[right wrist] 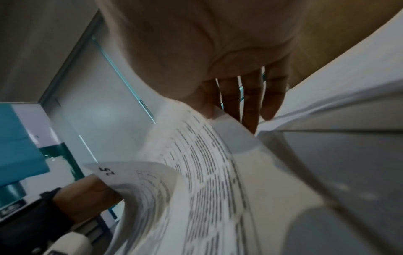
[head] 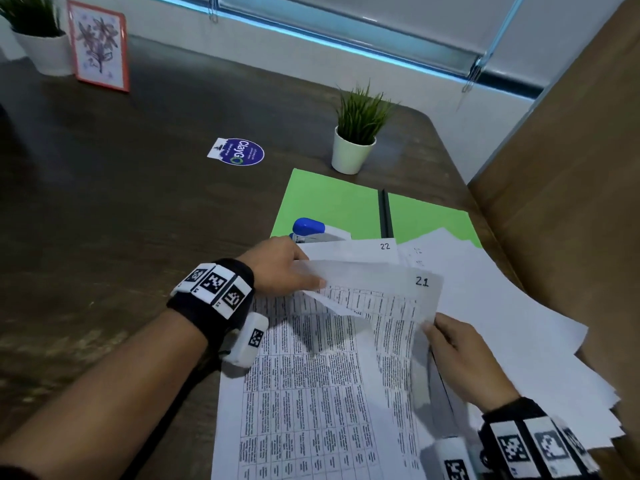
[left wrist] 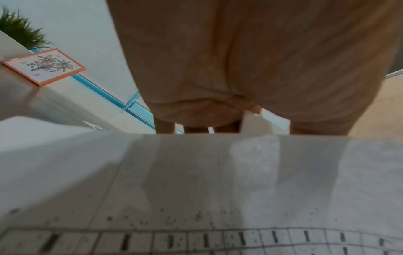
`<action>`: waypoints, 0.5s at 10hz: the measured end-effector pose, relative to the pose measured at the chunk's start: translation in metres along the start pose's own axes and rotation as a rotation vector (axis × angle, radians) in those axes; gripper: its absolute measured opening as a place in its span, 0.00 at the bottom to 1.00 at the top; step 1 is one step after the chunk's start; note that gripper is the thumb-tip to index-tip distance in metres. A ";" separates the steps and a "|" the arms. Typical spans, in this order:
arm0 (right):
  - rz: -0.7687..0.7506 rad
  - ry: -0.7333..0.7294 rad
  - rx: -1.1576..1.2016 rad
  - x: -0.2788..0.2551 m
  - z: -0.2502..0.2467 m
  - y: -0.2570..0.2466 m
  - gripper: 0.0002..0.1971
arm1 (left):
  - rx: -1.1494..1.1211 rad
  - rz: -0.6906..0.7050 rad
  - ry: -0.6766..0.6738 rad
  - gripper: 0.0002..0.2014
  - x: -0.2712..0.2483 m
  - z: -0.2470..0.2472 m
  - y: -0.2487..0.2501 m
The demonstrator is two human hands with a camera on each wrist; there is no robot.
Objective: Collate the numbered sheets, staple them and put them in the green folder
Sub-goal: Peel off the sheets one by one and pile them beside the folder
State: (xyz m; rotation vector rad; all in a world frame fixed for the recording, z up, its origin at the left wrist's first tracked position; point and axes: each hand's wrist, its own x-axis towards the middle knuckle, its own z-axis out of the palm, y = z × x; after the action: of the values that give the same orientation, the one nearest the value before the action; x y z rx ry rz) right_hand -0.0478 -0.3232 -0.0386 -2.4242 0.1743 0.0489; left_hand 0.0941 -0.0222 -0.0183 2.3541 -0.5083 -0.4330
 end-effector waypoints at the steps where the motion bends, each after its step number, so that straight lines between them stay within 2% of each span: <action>1: 0.053 -0.151 -0.069 -0.001 -0.004 -0.001 0.18 | 0.017 0.021 -0.008 0.19 0.000 0.001 0.000; 2: 0.022 0.037 -0.168 0.006 -0.019 -0.012 0.22 | 0.014 0.016 0.002 0.27 -0.002 0.002 0.002; 3: -0.021 0.367 -0.129 0.022 -0.058 -0.030 0.19 | -0.054 0.005 0.025 0.33 -0.007 0.002 0.011; 4: -0.022 0.581 -0.006 0.040 -0.115 -0.052 0.09 | -0.057 0.024 -0.006 0.32 -0.008 0.004 0.013; 5: -0.018 0.740 -0.115 0.047 -0.169 -0.069 0.18 | -0.034 0.055 0.002 0.25 -0.002 0.006 0.005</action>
State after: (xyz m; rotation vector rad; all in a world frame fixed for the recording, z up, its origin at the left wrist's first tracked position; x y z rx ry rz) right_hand 0.0059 -0.3871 0.1308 -2.4461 0.4888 -0.8718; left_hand 0.0883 -0.0274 -0.0186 2.3024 -0.5593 -0.4109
